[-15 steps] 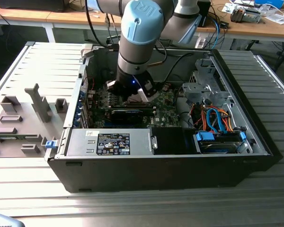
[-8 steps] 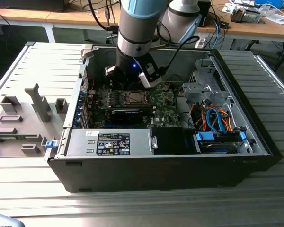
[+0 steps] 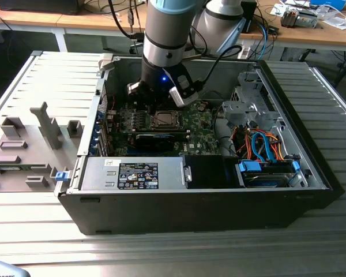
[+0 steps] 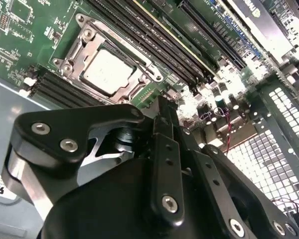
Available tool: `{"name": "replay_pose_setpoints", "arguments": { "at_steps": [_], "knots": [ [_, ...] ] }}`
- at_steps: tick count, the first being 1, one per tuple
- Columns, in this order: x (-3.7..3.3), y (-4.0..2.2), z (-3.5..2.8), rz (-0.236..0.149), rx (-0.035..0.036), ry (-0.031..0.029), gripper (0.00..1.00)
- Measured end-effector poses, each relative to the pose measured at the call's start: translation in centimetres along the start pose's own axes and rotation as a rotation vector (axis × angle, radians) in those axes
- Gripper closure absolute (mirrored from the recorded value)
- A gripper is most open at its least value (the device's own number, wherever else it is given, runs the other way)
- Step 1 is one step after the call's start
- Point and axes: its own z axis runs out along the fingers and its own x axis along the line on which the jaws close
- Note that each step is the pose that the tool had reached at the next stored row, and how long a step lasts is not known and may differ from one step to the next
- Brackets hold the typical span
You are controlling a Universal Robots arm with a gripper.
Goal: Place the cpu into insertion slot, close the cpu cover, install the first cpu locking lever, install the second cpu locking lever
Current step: 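Install the second cpu locking lever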
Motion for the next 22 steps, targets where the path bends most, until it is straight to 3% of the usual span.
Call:
{"name": "replay_pose_setpoints", "arguments": {
  "at_steps": [4, 8, 10, 14, 18, 22],
  "knots": [
    [-0.67, -0.19, 0.21, 0.011, 0.0037, -0.0012, 0.89],
    [-0.70, -0.22, 0.35, 0.055, 0.0045, -0.0092, 0.89],
    [-0.78, -0.27, 0.38, 0.066, 0.0095, -0.0105, 0.89],
    [-0.79, -1.18, 0.62, 0.073, 0.0109, -0.0115, 0.89],
    [-0.75, -1.40, 1.53, 0.077, 0.0108, -0.0120, 0.89],
    [0.30, -1.42, 2.80, 0.078, 0.0107, -0.0123, 0.89]
  ]
}}
